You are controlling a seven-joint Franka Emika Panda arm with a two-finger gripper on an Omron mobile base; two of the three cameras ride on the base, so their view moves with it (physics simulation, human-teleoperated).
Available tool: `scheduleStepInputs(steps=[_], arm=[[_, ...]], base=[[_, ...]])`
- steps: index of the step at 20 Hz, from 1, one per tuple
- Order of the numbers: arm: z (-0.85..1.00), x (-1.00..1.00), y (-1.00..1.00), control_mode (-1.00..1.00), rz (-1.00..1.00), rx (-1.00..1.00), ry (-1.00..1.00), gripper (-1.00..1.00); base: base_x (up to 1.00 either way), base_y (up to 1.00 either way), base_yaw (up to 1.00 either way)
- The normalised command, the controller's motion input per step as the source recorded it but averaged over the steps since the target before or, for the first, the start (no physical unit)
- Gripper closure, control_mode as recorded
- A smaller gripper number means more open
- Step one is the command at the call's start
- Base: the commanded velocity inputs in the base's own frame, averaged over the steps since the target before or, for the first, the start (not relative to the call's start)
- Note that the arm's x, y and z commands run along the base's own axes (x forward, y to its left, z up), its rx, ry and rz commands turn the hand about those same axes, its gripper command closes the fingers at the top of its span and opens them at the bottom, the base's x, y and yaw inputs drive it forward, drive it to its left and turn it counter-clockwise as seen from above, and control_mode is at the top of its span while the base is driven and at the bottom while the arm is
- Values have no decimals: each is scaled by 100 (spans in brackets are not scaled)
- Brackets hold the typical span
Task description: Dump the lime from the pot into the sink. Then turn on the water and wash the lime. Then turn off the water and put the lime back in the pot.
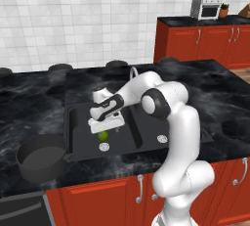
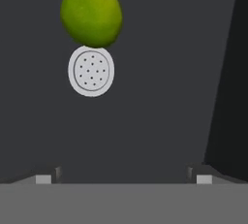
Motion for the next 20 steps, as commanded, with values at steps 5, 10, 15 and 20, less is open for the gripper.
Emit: scheduleStepInputs(steps=[5,10,15,20], arm=[[-25,31,7,-100,0,0,3,-100],[-20,26,5,-100,0,0,0,-100],[-23,16,2,-100,0,0,0,-100],[-28,1,0,-100,0,-1,0,-100]], base=[[0,0,0],[0,0,0],[0,0,0],[0,0,0]])
